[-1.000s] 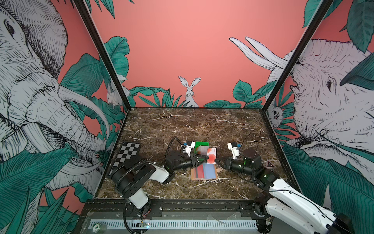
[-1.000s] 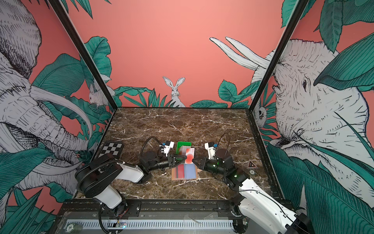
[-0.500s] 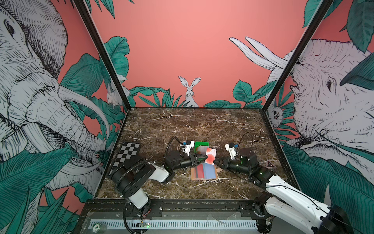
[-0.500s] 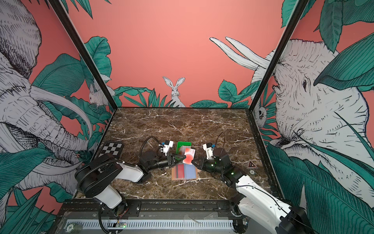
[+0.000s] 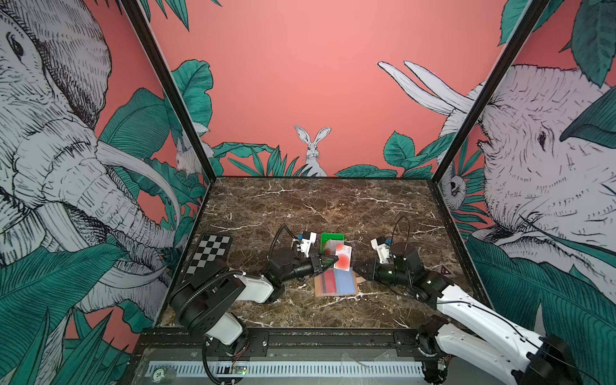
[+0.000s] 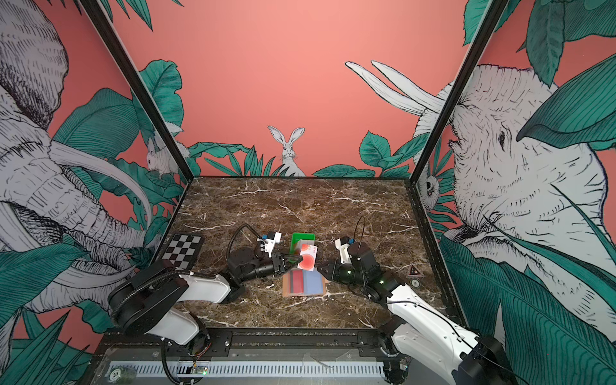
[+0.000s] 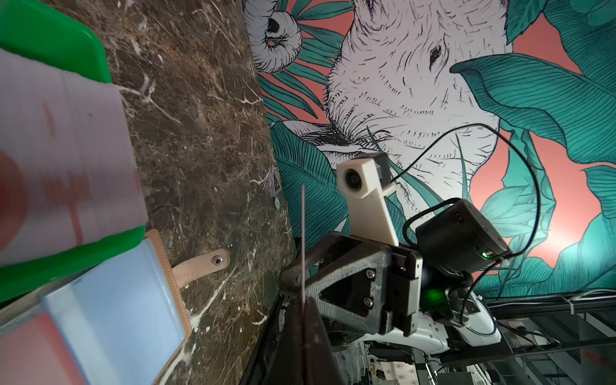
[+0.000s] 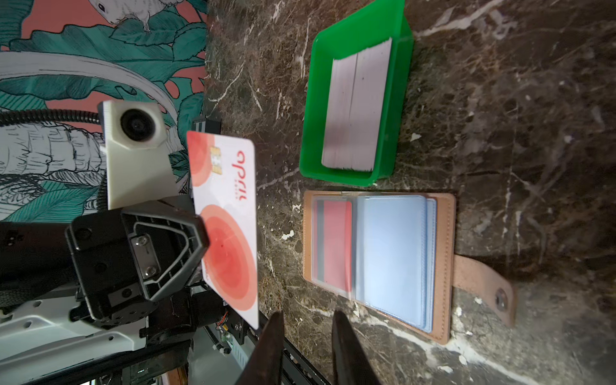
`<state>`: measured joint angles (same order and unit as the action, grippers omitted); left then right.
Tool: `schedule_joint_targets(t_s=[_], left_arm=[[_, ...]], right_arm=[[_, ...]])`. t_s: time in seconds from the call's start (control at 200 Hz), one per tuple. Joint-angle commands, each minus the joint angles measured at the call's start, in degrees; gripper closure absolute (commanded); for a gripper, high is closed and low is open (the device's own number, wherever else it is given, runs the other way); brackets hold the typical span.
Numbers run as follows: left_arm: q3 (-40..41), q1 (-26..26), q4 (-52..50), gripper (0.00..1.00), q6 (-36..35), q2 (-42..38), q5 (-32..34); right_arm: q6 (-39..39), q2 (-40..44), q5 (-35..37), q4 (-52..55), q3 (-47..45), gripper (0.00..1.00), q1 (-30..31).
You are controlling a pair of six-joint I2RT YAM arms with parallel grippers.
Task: Insert credit cards into a card holder
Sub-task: Pass the credit card.
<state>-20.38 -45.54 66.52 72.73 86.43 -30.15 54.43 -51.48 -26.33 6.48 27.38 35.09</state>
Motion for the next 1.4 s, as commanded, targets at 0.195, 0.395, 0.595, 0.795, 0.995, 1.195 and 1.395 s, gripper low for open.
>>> schedule_joint_targets(t_s=[0.195, 0.395, 0.595, 0.795, 0.995, 1.195, 1.395], left_arm=[[2.0, -0.02, 7.2, 1.0, 2.34, 1.05, 0.66], [1.75, -0.07, 9.59, 1.0, 3.47, 1.2, 0.62], [1.49, -0.12, 9.59, 1.0, 3.79, 0.58, -0.06], [1.0, -0.23, 11.17, 1.0, 5.07, 1.68, -1.13], [0.1, -0.25, 13.8, 1.0, 6.86, 2.52, -2.03], [0.14, -0.24, 13.81, 0.95, 7.4, 1.82, -2.07], [-1.57, 0.64, 13.63, 0.88, 9.75, 0.22, -3.86]], right_arm=[[7.53, -0.56, -4.1, -18.65, -2.52, 0.71, 0.06], [8.32, -2.02, -4.26, -19.62, -1.08, 0.69, 0.07], [9.28, -1.57, -2.56, -20.53, -1.6, 0.69, 0.07], [12.43, -2.77, -4.91, -27.51, -1.8, 0.75, 0.06], [12.93, -3.36, -4.97, -28.22, -1.68, 0.79, 0.04], [13.59, -2.84, -4.97, -28.48, -1.7, 0.92, 0.07], [14.72, -1.49, -6.31, -28.76, -2.04, 1.0, 0.06]])
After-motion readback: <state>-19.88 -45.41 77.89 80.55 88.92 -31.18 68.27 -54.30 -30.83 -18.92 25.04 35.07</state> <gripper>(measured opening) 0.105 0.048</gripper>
